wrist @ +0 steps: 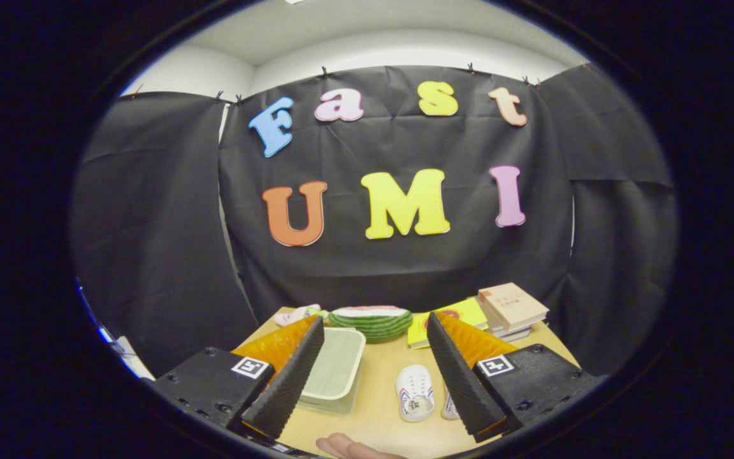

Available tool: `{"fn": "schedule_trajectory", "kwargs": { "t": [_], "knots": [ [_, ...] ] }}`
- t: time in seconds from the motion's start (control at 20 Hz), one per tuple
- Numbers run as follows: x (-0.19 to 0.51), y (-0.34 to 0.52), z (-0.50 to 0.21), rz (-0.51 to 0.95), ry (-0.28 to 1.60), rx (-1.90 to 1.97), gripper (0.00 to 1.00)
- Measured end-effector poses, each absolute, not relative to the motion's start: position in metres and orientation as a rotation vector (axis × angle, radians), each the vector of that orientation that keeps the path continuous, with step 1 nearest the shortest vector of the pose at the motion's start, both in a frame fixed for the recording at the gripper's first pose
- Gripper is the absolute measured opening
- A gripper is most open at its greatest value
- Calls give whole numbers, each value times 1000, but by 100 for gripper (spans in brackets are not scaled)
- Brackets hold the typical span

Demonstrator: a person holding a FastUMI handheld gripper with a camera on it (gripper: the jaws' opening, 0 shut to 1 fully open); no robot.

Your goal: Open the storage box then place both shoes into the box .Put the left shoe in first, then the right shoe, with the right side of both shoes facing outward in a uniform manner.

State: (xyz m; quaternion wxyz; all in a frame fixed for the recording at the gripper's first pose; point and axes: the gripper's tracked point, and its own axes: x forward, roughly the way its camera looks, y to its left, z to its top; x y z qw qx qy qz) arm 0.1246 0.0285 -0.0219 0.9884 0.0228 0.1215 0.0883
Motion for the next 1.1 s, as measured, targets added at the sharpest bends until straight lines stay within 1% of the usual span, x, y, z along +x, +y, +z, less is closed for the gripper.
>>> {"fn": "schedule_trajectory", "kwargs": {
  "t": [0.15, 0.25, 0.35, 0.55, 0.8, 0.95, 1.1],
  "knots": [
    [155, 19, -54, 186, 318, 74, 100],
    [173, 18, -80, 221, 375, 110, 100],
    [189, 18, -114, 264, 464, 166, 100],
    [228, -1, -169, 271, 601, 251, 100],
    [266, -5, -227, 342, 766, 383, 100],
    [281, 8, -253, 441, 846, 499, 100],
    [287, 41, -263, 595, 918, 687, 100]
  ]
}}
